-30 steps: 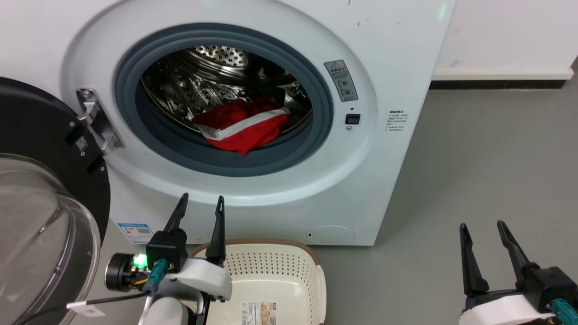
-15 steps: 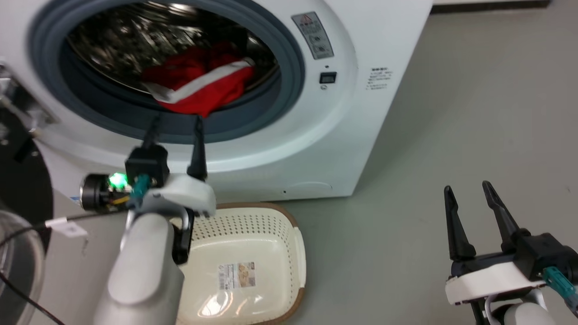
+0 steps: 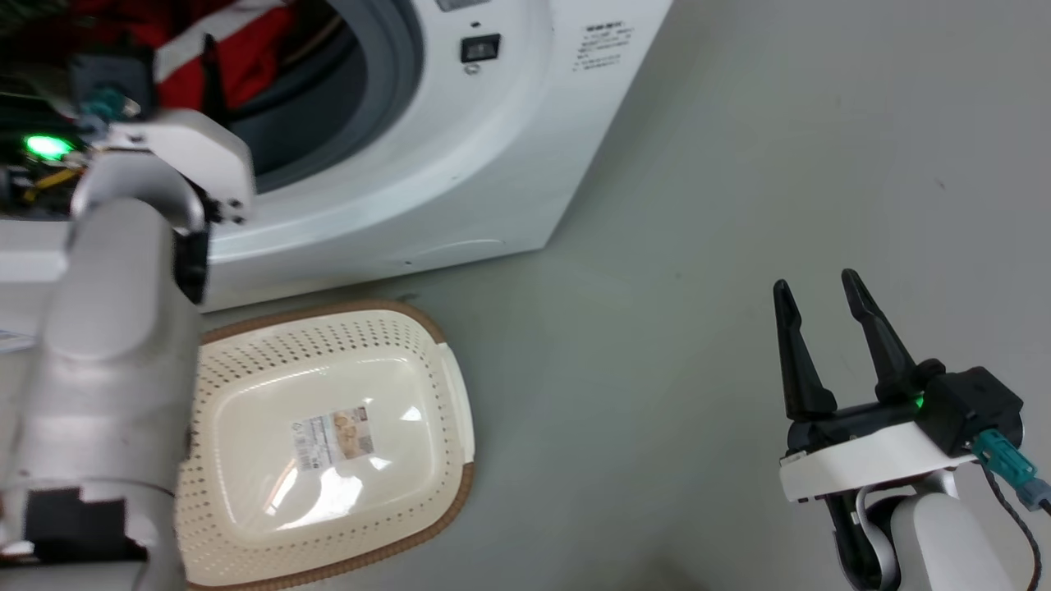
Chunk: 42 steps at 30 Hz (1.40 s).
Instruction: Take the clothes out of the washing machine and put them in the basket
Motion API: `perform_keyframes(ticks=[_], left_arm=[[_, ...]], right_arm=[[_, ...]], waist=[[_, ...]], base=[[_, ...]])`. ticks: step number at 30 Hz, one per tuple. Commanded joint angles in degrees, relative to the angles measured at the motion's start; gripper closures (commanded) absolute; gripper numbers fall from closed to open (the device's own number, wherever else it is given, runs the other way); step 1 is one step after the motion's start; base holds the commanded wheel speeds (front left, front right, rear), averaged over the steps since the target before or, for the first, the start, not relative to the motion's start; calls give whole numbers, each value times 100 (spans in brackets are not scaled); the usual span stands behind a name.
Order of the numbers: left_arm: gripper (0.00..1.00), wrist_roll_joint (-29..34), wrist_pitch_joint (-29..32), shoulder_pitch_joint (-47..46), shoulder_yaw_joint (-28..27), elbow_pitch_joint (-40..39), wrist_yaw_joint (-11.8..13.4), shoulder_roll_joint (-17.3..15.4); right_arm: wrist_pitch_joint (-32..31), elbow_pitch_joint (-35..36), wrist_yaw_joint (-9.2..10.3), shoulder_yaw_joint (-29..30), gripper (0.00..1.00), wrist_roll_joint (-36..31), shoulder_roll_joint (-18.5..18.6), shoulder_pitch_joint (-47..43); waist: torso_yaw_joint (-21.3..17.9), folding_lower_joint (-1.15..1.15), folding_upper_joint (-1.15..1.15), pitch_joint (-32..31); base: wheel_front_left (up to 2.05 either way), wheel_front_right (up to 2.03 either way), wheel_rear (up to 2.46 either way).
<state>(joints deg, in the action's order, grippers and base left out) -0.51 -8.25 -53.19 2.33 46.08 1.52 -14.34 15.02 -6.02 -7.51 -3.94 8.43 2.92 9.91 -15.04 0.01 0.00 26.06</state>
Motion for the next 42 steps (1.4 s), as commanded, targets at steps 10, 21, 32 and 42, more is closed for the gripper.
perform_keyframes(ticks=[10,21,32,42], left_arm=[[0,46,1215,-1110,45,1146,-263,-658],[100,-64,2871,-1751,150,1864,-368,-680],[100,-203,1234,-1187,140,1361,-130,-524],[100,-589,-684,298,-27,724,-83,3]], right_arm=[[21,-54,4,-234,0,341,-6,304],[22,-82,4,-426,0,535,-6,444],[21,-285,4,-338,0,446,-4,258],[22,-418,4,-226,0,147,-3,-182]], waist=[[-438,-1,0,545],[-443,-1,0,662],[-301,-1,0,35],[126,-1,0,-1105]], base=[[0,0,0],[0,0,0],[0,0,0],[0,0,0]])
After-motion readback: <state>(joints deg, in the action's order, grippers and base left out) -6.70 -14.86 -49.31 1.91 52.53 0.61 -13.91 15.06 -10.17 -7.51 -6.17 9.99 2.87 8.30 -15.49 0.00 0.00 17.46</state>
